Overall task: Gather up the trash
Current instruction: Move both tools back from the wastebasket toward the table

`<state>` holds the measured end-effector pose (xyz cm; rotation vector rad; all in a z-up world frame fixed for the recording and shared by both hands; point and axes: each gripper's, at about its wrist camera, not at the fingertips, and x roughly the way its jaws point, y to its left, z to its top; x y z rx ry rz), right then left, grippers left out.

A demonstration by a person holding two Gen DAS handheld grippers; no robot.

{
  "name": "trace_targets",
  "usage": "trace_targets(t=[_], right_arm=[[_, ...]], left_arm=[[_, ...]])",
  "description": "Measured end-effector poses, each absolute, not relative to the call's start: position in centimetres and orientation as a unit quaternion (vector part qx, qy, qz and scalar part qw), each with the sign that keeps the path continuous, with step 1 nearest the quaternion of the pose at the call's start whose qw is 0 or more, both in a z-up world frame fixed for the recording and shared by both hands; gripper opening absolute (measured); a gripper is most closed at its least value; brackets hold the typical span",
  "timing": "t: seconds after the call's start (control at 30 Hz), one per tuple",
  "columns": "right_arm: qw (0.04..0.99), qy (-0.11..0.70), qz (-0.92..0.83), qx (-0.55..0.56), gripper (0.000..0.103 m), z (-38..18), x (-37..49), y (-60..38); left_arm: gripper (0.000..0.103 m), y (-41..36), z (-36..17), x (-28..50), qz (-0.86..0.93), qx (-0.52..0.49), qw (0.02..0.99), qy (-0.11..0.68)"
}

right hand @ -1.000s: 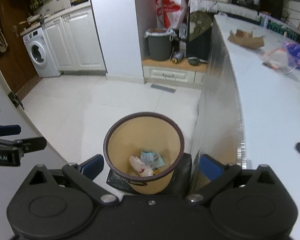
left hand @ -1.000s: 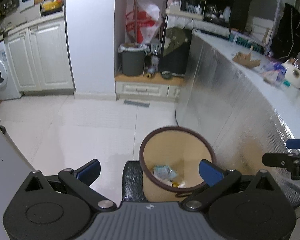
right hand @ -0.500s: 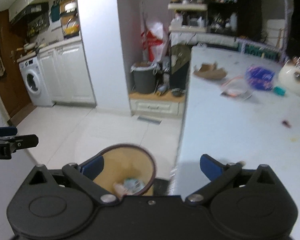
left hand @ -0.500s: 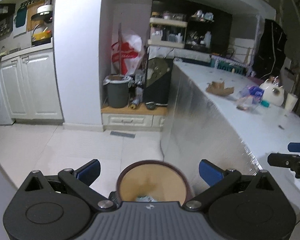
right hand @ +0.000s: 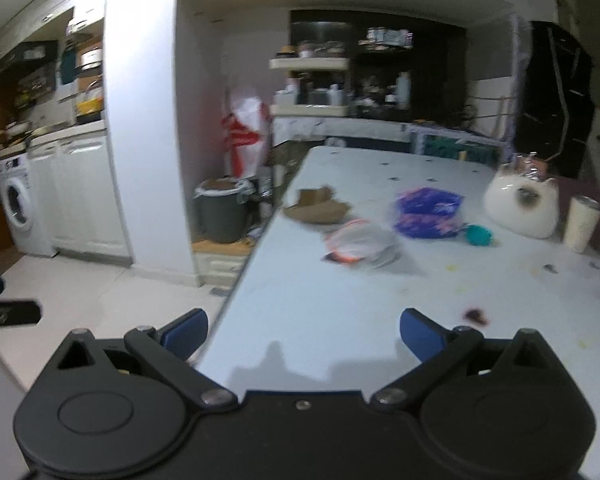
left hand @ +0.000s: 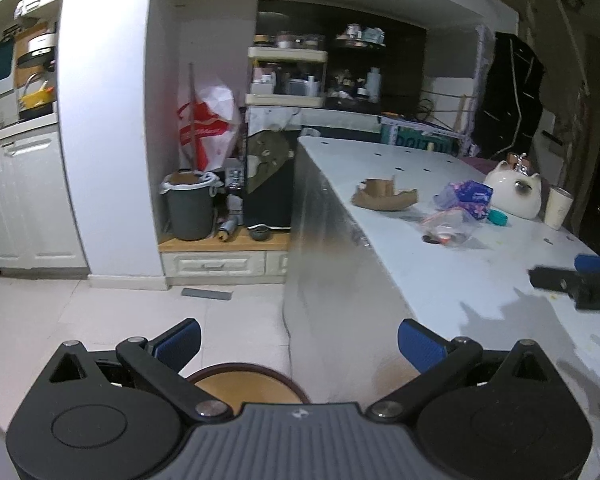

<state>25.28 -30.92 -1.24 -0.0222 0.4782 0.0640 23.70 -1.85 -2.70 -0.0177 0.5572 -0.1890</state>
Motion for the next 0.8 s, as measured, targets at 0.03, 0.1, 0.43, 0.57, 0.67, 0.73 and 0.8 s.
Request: trace_targets(t=[0.03,0.1,0.43,0.57,0.67,0.73,0.8], right_arm=[[0.972,0.234,0.027,-0.01,0.103,-1.3,26.0,-31.6],[0.973,0.23,0.017,-0.001,0.103,-1.5,27.8,-33.1],[0.978,0.202,0.0,0.051,0.103,-3.1,36.3,-37.3],[0.98,0.197,-0.037,0.003,0.103,-4.1,39.0,-37.3],[0.976,0.216,-0.038,-0.013,0.095,-5.3,40.8,-37.8],[0.977,0.213,-0.019,0.006,0.094,-6.0,41.1,-38.3],[0.977,0.215,-0.009,0.001,0.094,-6.6,41.3,-38.3]], left_arm=[[0.103,-2.7,-2.8,24.2,-0.096,-0.004,0.956,0.276],[0.103,-4.0,-3.0,25.0,-0.096,0.005,0.956,0.277],[0.103,-9.1,-3.0,29.4,-0.116,0.009,0.957,0.268],[0.103,-10.7,-2.8,31.8,-0.135,0.016,0.954,0.269],[0.103,-11.9,-2.9,33.6,-0.145,0.024,0.951,0.271],[0.103,-12.9,-3.0,34.9,-0.154,0.028,0.951,0.268],[0.103,-13.9,-3.2,36.5,-0.167,0.036,0.948,0.267]])
